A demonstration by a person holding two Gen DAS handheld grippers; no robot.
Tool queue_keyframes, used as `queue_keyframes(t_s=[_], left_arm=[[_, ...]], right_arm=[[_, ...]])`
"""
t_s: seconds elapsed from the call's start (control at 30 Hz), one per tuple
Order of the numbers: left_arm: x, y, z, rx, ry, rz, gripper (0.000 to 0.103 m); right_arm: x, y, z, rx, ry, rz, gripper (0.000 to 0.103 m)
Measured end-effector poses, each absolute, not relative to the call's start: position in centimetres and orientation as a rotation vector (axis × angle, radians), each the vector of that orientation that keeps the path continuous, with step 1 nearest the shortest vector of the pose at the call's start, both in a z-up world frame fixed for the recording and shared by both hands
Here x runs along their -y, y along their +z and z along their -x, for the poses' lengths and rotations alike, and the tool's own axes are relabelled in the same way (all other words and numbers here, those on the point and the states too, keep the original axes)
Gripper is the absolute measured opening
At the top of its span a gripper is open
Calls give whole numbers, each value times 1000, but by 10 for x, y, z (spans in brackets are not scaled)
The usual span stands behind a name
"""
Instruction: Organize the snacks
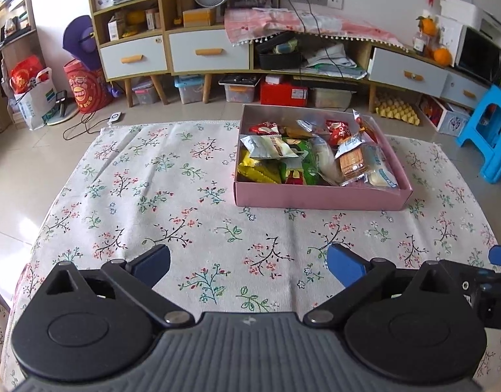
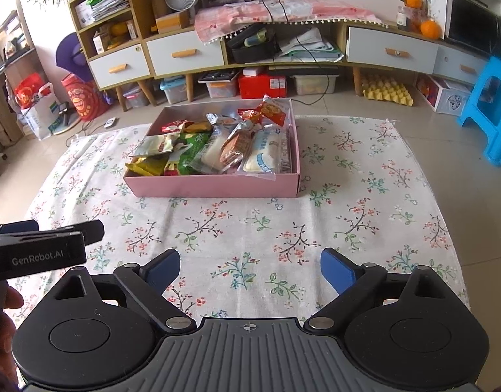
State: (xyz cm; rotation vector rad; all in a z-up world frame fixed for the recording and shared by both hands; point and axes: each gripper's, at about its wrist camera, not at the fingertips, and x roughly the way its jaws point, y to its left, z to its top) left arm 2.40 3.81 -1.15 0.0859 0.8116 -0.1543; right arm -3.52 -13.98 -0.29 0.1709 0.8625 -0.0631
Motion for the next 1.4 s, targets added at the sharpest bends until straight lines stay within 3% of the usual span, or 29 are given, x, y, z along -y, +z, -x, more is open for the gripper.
queue_keyframes(t_s=[1.4], left_arm=[[-31, -11, -21, -817, -174, -105, 103]], right_arm=[[140, -4, 34, -868, -62, -171, 95]])
